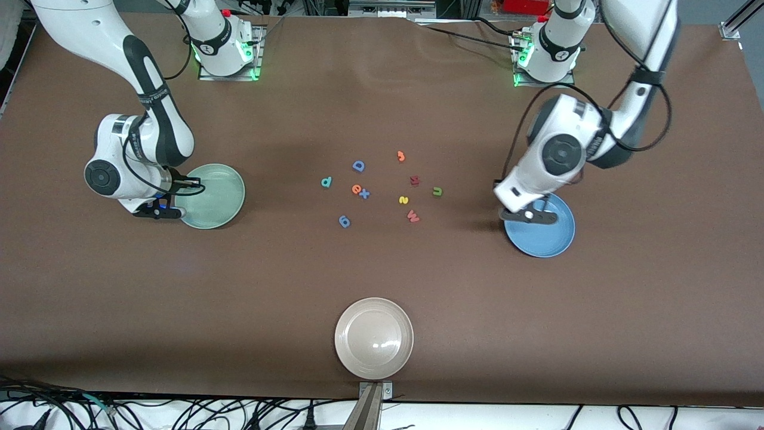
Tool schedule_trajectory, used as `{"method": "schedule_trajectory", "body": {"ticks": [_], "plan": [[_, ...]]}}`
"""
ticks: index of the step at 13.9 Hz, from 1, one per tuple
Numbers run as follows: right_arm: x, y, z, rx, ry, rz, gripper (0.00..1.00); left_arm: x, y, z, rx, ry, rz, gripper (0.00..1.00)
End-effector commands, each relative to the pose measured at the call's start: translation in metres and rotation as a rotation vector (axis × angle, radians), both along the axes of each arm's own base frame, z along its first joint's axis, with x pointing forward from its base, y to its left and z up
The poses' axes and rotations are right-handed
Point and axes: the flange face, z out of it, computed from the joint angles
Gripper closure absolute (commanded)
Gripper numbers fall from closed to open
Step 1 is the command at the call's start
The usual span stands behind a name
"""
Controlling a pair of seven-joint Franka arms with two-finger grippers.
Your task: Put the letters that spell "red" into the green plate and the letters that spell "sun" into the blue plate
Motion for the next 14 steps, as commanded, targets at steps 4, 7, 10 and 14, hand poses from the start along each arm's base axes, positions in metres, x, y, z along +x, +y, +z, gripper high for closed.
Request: {"method": "schedule_trajectory", "body": {"ticks": [4, 7, 10, 14], "plan": [[0.002, 0.0, 0.004, 0.018, -0.013, 0.006, 0.57, 0.008, 0.071, -0.046, -0.029, 0.09, -0.059, 0.75], [0.013, 0.004, 0.023, 0.024, -0.02, 0.003, 0.43, 0.008, 0.085, -0.061, -0.035, 0.107, -0.033, 0.43], [0.039, 0.016, 0.074, 0.069, 0.078, -0.037, 0.43, 0.01, 0.081, -0.055, -0.043, 0.105, -0.015, 0.0], [0.063, 0.046, 0.134, 0.135, 0.128, -0.119, 0.4, 0.006, 0.05, -0.04, -0.065, 0.098, -0.028, 0.0]]}}
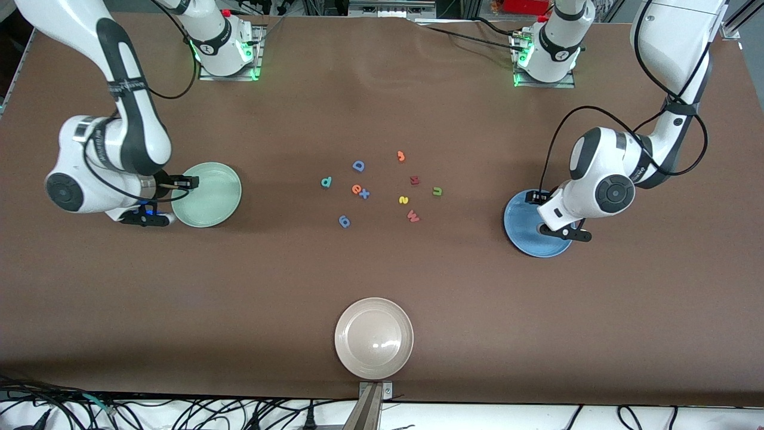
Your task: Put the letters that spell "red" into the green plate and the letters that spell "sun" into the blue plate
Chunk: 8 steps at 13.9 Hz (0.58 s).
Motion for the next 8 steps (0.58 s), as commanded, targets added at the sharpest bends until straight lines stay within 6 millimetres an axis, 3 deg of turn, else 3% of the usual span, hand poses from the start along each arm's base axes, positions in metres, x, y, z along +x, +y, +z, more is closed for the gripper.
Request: {"method": "schedule_trajectory", "body": {"ticks": [1, 3, 6, 8], "plan": [[0.011, 0.035, 0.036, -0.005, 0.012, -0.057, 0.29, -0.005, -0.035, 0.021, -0.03, -0.006, 0.036, 0.0], [0.007, 0.077, 0.055, -0.042, -0.001, -0.123, 0.05, -0.015, -0.079, 0.027, -0.016, -0.007, 0.138, 0.0], [0.001, 0.15, 0.074, -0.09, -0.016, -0.199, 0.01, -0.028, -0.146, 0.041, -0.011, -0.041, 0.238, 0.0], [-0.008, 0.201, 0.075, -0.117, -0.042, -0.258, 0.01, -0.034, -0.197, 0.052, -0.002, -0.068, 0.288, 0.0]]}}
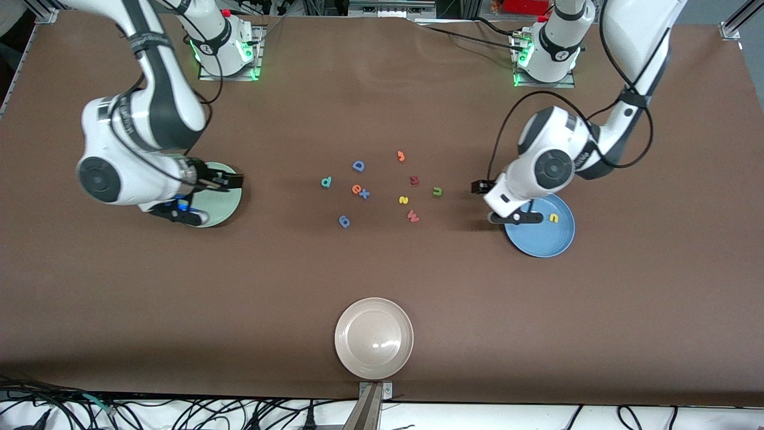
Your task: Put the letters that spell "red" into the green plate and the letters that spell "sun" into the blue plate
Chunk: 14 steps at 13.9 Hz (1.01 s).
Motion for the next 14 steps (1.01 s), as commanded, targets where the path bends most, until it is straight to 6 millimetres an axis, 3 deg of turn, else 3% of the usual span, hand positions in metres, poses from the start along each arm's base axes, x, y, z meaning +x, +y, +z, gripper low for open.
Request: {"method": "schedule_trajectory", "body": {"ticks": [1, 3, 5, 6, 8, 10, 14], "plan": [[-0.012, 0.06, 0.003, -0.033, -0.032, -0.091, 0.02, -0.001, -0.058, 0.017, 0.004, -0.037, 0.071, 0.0], [-0.021, 0.103, -0.016, -0.054, -0.057, -0.127, 0.02, 0.002, -0.079, 0.015, 0.015, -0.061, 0.044, 0.01], [-0.031, 0.135, -0.04, -0.067, -0.071, -0.142, 0.02, 0.001, -0.076, 0.004, 0.045, -0.065, 0.014, 0.01], [-0.037, 0.145, -0.052, -0.068, -0.086, -0.15, 0.02, -0.003, -0.079, -0.012, 0.049, -0.041, 0.016, 0.02], [-0.048, 0.149, -0.082, -0.06, -0.125, -0.159, 0.02, -0.011, -0.099, -0.035, 0.012, -0.069, 0.049, 0.06], [-0.062, 0.157, -0.111, -0.051, -0.16, -0.155, 0.02, -0.012, -0.1, -0.053, 0.01, -0.077, 0.052, 0.06], [-0.081, 0.173, -0.164, -0.05, -0.19, -0.167, 0.02, -0.021, -0.099, -0.07, 0.047, -0.073, 0.015, 0.06]]}}
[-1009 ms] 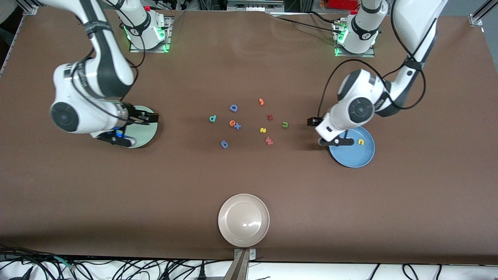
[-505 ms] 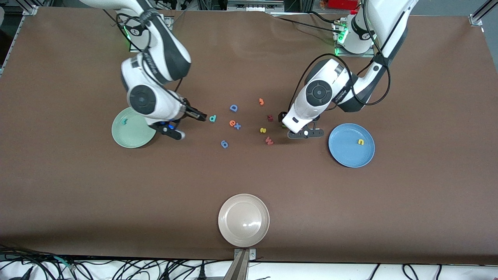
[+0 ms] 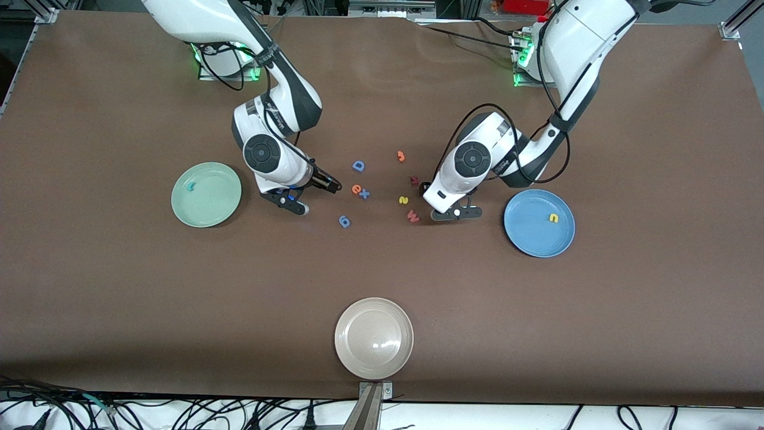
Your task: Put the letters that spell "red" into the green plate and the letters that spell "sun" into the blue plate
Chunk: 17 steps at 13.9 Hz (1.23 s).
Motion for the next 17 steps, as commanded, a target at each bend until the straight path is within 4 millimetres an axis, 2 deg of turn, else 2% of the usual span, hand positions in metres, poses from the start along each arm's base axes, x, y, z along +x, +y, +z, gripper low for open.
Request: {"method": "schedule_trajectory", "body": {"ticks": [1, 3, 7, 9, 10, 11, 13, 14, 17], "plan": [[-0.015, 0.015, -0.026, -0.01, -0.008, -0.014, 0.02, -0.006, -0.003, -0.004, 0.026, -0.01, -0.002, 0.06], [-0.019, 0.014, -0.034, -0.018, 0.004, -0.011, 0.02, -0.017, -0.01, -0.008, 0.034, -0.001, -0.007, 0.07], [-0.021, 0.01, -0.043, -0.032, 0.011, -0.004, 0.08, -0.018, -0.01, -0.015, 0.043, 0.001, -0.02, 0.12], [-0.021, 0.005, -0.044, -0.038, 0.017, -0.009, 0.12, -0.019, -0.01, -0.017, 0.052, -0.007, -0.039, 0.22], [-0.021, 0.004, -0.044, -0.04, 0.017, -0.009, 0.22, -0.019, -0.01, -0.017, 0.051, -0.008, -0.039, 0.3], [-0.02, 0.003, -0.044, -0.042, 0.016, -0.011, 0.33, -0.017, -0.01, -0.016, 0.05, -0.009, -0.037, 0.33], [-0.02, 0.003, -0.044, -0.042, 0.016, -0.011, 0.53, -0.015, -0.012, -0.014, 0.046, -0.016, -0.031, 0.33], [-0.02, 0.003, -0.044, -0.042, 0.016, -0.011, 0.67, -0.014, -0.012, -0.015, 0.044, -0.016, -0.024, 0.33], [-0.02, 0.003, -0.044, -0.042, 0.016, -0.011, 0.91, -0.015, -0.012, -0.018, 0.03, -0.027, -0.02, 0.34]]}}
